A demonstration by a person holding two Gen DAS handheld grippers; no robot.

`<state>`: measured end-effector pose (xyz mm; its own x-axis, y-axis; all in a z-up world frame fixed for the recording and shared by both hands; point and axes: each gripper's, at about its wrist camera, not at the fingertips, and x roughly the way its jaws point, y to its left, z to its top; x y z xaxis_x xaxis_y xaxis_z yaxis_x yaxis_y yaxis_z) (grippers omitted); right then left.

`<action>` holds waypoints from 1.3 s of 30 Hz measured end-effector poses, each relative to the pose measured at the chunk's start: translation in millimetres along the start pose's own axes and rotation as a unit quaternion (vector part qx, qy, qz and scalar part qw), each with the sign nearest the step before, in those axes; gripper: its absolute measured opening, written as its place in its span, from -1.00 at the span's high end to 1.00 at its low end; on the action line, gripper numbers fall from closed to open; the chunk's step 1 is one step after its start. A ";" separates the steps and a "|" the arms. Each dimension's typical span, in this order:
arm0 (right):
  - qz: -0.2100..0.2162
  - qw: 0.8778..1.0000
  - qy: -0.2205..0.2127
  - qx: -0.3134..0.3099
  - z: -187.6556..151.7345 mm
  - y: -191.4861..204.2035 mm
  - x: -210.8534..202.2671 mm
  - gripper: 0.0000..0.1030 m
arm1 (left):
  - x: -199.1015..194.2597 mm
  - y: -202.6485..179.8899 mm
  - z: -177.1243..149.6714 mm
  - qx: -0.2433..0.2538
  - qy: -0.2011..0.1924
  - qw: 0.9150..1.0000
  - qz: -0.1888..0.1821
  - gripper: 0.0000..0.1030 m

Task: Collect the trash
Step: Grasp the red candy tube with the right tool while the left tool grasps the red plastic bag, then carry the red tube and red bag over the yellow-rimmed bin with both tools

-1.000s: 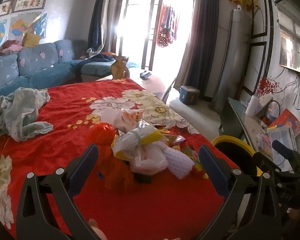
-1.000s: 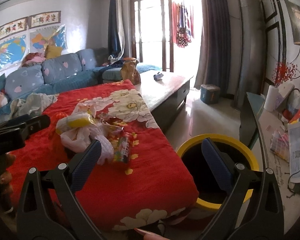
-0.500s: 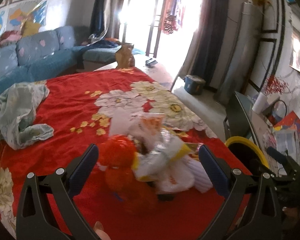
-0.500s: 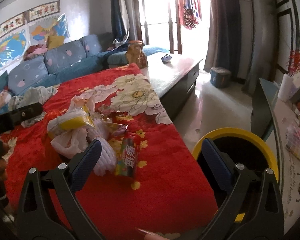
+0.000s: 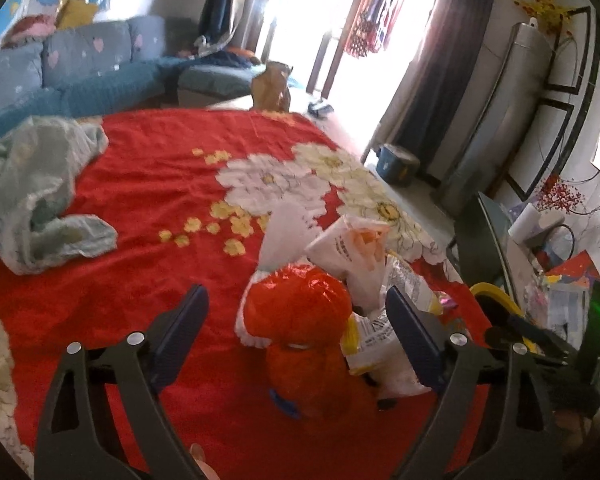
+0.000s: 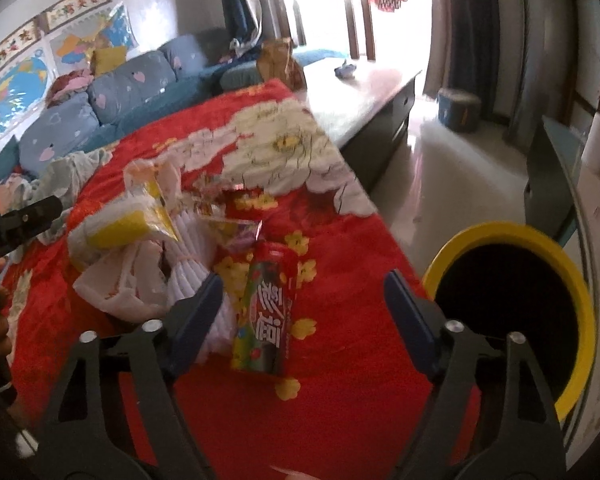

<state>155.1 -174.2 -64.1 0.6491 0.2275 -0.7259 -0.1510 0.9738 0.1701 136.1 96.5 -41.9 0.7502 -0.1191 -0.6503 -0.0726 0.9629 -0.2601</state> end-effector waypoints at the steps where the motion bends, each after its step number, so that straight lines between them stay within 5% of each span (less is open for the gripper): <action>1: 0.005 1.000 0.011 0.003 -0.7 -1.3 4.8 -0.30 | 5.6 1.5 0.4 -0.007 0.008 1.000 -0.005 -0.62; 10: 0.057 0.996 0.062 0.020 -8.0 -0.5 26.9 0.21 | 38.8 20.2 -0.1 -0.066 0.057 0.995 -0.039 -0.47; 17: 0.090 0.992 0.085 0.023 -14.3 4.7 32.2 0.53 | 45.7 22.7 -3.7 -0.086 0.071 0.992 -0.067 0.08; 22: 0.090 0.992 0.080 0.030 -14.9 0.9 26.2 0.54 | 33.3 19.2 -0.8 -0.080 0.056 0.993 -0.070 0.40; 39: 0.089 0.995 0.025 0.025 -4.9 -4.0 -17.2 0.54 | -59.9 3.6 27.5 -0.035 -0.062 0.996 -0.048 0.47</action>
<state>140.9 -182.0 -55.6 0.5770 0.3980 -0.7132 -0.2221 0.9168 0.3320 109.0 113.9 15.8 0.8309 -0.1744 -0.5284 -0.0391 0.9290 -0.3681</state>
